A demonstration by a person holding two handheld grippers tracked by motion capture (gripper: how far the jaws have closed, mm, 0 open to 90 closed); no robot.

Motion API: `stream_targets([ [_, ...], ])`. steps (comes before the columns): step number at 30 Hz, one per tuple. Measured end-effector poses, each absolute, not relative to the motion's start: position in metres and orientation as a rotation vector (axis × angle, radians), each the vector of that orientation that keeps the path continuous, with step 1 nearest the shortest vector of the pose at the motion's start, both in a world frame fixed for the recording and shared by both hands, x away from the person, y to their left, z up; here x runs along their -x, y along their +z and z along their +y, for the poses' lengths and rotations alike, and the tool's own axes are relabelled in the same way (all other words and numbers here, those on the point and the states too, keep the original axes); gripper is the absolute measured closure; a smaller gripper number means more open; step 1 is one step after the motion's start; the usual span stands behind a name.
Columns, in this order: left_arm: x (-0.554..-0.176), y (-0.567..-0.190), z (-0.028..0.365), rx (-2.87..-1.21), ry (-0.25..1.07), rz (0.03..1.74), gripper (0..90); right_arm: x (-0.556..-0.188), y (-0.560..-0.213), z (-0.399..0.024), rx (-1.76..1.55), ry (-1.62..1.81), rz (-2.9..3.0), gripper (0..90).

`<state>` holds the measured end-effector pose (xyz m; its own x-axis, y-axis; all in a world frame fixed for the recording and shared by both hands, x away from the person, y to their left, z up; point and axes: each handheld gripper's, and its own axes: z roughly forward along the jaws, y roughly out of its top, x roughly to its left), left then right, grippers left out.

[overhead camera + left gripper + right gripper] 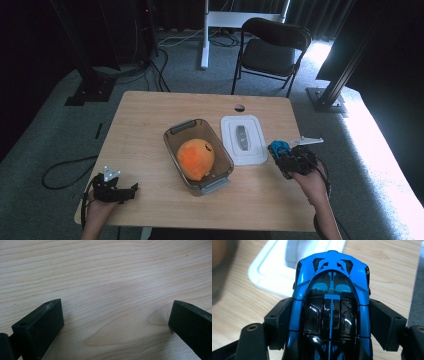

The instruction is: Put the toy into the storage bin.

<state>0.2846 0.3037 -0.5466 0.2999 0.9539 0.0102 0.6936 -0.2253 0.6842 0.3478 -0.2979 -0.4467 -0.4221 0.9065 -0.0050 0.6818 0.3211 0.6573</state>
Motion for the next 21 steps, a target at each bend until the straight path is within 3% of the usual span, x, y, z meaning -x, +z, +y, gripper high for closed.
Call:
stream_targets([
  [21,-0.285,-0.547,0.304,-2.003,0.593,1.458,0.2,-0.362,-0.387,-0.238,-1.242,0.928,2.266,25.2],
])
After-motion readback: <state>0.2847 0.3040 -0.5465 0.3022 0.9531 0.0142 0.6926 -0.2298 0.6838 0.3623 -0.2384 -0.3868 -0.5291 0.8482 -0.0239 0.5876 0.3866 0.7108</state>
